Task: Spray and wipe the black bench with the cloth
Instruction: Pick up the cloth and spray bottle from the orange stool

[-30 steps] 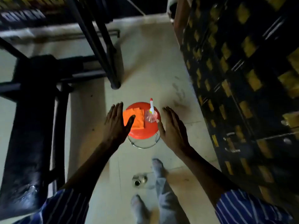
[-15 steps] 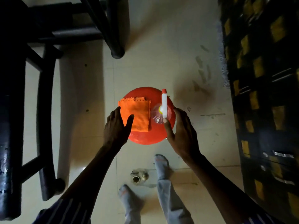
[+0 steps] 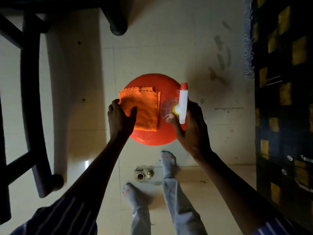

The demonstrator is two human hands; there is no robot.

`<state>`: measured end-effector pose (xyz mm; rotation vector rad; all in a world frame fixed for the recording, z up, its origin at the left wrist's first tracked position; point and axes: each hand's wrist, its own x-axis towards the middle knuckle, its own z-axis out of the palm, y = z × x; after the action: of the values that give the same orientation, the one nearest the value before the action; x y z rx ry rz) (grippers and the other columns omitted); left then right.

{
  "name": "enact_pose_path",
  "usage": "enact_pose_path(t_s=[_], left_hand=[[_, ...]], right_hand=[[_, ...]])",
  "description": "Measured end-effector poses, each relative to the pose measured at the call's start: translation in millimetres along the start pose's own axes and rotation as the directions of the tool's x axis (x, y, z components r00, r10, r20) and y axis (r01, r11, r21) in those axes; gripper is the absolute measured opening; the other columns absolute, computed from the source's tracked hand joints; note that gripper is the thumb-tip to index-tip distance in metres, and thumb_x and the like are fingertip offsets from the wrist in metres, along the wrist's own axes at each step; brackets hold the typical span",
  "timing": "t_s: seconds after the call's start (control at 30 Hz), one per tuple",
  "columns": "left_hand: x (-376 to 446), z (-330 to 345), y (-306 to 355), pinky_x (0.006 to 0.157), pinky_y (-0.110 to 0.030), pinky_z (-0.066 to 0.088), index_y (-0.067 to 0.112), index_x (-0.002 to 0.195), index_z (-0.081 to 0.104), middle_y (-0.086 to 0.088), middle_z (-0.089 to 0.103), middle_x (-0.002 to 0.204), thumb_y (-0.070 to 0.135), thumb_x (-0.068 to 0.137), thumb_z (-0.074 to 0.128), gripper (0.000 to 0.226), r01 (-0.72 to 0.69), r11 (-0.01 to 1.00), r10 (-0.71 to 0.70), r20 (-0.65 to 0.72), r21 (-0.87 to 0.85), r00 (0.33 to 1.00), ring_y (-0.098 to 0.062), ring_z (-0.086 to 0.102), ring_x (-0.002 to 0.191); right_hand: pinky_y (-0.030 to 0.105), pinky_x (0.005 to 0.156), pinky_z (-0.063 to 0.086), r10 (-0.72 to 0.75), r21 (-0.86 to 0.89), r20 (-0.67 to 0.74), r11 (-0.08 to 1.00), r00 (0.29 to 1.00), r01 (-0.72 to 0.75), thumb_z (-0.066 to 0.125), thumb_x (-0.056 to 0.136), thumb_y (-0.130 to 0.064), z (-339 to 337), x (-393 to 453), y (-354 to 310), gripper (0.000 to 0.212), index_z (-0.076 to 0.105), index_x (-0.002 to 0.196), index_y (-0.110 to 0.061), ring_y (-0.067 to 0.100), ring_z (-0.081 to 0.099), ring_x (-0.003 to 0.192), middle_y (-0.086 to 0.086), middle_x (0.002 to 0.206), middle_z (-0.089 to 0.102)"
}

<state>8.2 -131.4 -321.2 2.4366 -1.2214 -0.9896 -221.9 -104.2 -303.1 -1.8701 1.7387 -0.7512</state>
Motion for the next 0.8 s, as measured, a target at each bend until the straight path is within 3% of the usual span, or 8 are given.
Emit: enact_pose_path(t_s=[0.1,0.17,0.27,0.37,0.47,0.53,0.7,0.8], left_hand=[[8,-2,-1,0.100,-0.048,0.055,0.005,0.141,0.047,-0.018,0.065,0.131,0.039,0.085,0.081,0.075,0.091,0.989,-0.093,-0.006,-0.117,0.996,-0.034,0.065,0.116],[13,-5,-1,0.088,-0.042,0.059,0.006,0.136,0.057,-0.013,0.071,0.123,0.038,0.083,0.084,0.067,0.199,0.953,-0.193,0.049,-0.227,0.980,-0.030,0.069,0.104],[14,-11,-2,0.072,-0.027,0.054,0.010,0.127,0.070,0.000,0.072,0.105,0.031,0.085,0.082,0.048,0.300,0.874,-0.254,0.169,-0.382,0.952,-0.027,0.068,0.097],[5,-21,-1,0.085,-0.045,0.061,0.017,0.109,0.075,-0.005,0.075,0.100,0.026,0.089,0.078,0.022,0.307,0.807,-0.197,0.259,-0.505,0.946,-0.036,0.071,0.102],[-12,-36,-3,0.091,-0.051,0.059,0.015,0.112,0.067,-0.010,0.072,0.109,0.023,0.093,0.074,0.022,0.317,0.756,-0.166,0.301,-0.572,0.939,-0.036,0.068,0.104],[-24,-48,-8,0.077,-0.042,0.058,0.009,0.117,0.063,-0.010,0.070,0.109,0.018,0.095,0.071,0.025,0.304,0.727,-0.139,0.302,-0.616,0.943,-0.032,0.067,0.100],[-56,-103,-25,0.059,-0.022,0.054,0.013,0.110,0.061,-0.003,0.070,0.095,0.015,0.096,0.070,0.016,0.270,0.642,-0.187,0.195,-0.718,0.963,-0.017,0.067,0.083],[-74,-148,-44,0.070,-0.030,0.057,0.015,0.107,0.060,-0.007,0.071,0.099,0.017,0.096,0.072,0.017,0.230,0.580,-0.197,0.139,-0.781,0.970,-0.019,0.067,0.086]], right_hand=[[0.029,0.095,0.050,0.017,-0.034,0.029,0.999,0.999,-0.016,0.071,0.100,-0.031,1,5,2,0.044,0.064,0.132,-0.002,0.031,0.061,0.123,0.014,0.130,0.066],[0.029,0.096,0.051,0.020,-0.021,0.058,1.000,0.998,-0.019,0.076,0.097,-0.029,0,6,4,0.042,0.065,0.130,-0.005,0.029,0.061,0.123,0.011,0.129,0.067],[0.020,0.098,0.048,0.050,0.060,0.084,0.997,0.995,-0.055,0.078,0.096,-0.027,-3,6,7,0.040,0.066,0.130,-0.010,0.024,0.063,0.119,0.007,0.125,0.068],[0.018,0.100,0.046,0.081,0.084,0.150,0.992,0.985,-0.095,0.076,0.098,-0.030,-9,10,5,0.038,0.067,0.129,-0.010,0.025,0.067,0.117,0.008,0.125,0.069],[0.028,0.097,0.052,0.097,0.103,0.156,0.988,0.983,-0.114,0.073,0.099,-0.038,-21,12,-11,0.037,0.069,0.123,-0.009,0.025,0.068,0.112,0.008,0.119,0.072],[0.024,0.094,0.050,0.063,0.107,0.134,0.991,0.989,-0.077,0.072,0.099,-0.041,-29,15,-27,0.038,0.070,0.118,-0.009,0.024,0.068,0.110,0.007,0.115,0.073],[0.036,0.099,0.055,0.014,0.131,0.213,0.990,0.977,-0.043,0.078,0.096,-0.037,-44,24,-95,0.043,0.071,0.122,-0.004,0.029,0.070,0.116,0.012,0.120,0.075],[0.030,0.097,0.051,-0.014,0.151,0.248,0.988,0.969,-0.024,0.077,0.095,-0.037,-41,29,-150,0.042,0.072,0.120,-0.004,0.031,0.070,0.113,0.013,0.116,0.076]])
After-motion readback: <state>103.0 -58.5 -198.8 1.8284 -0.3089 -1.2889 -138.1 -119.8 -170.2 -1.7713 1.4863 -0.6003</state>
